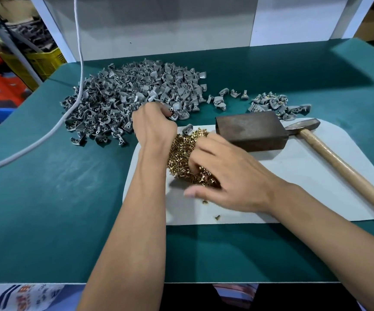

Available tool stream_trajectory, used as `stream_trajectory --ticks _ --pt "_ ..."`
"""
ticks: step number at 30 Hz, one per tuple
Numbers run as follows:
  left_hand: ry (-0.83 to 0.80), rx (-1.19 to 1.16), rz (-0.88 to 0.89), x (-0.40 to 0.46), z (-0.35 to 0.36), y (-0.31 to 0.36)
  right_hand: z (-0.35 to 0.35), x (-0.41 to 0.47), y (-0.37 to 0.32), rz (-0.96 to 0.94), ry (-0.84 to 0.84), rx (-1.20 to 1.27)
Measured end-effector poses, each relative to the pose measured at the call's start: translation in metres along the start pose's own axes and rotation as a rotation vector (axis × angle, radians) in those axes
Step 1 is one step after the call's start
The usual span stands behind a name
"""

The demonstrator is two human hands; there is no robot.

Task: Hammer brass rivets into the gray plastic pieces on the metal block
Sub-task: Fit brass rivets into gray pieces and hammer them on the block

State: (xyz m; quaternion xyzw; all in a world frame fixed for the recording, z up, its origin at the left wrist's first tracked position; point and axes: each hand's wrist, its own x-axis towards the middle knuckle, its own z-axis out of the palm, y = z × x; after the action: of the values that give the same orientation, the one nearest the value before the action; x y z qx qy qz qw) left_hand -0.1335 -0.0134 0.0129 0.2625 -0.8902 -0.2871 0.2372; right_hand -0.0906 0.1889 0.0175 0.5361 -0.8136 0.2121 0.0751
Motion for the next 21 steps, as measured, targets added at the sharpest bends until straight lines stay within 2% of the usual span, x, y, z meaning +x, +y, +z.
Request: stream_trajectory --ticks 2,4,8,12,17,21 --pt "0.011 -0.015 -0.008 0.000 0.001 -0.001 0.004 -0.004 -0.005 -0.027 -0.105 -0.071" --pt "0.030 -0.026 -0.020 0.000 0.001 -0.002 0.009 -0.004 -0.007 -0.039 -0.118 -0.150" --pt "0.072 -0.055 -0.023 -0.002 0.000 -0.001 0.007 0.006 0.000 0.002 0.001 -0.231" --pt "0.063 -0.121 -0.058 -0.004 -0.002 0.001 0.000 0.006 0.006 0.067 0.132 -0.087" --pt "0.038 -0.147 -0.107 -0.003 -0.002 0.003 -0.017 0.005 0.017 0.078 -0.026 0.085" --pt "0.028 -0.070 -0.092 -0.004 -0.001 0.005 -0.033 0.010 0.019 0.148 -0.173 0.185"
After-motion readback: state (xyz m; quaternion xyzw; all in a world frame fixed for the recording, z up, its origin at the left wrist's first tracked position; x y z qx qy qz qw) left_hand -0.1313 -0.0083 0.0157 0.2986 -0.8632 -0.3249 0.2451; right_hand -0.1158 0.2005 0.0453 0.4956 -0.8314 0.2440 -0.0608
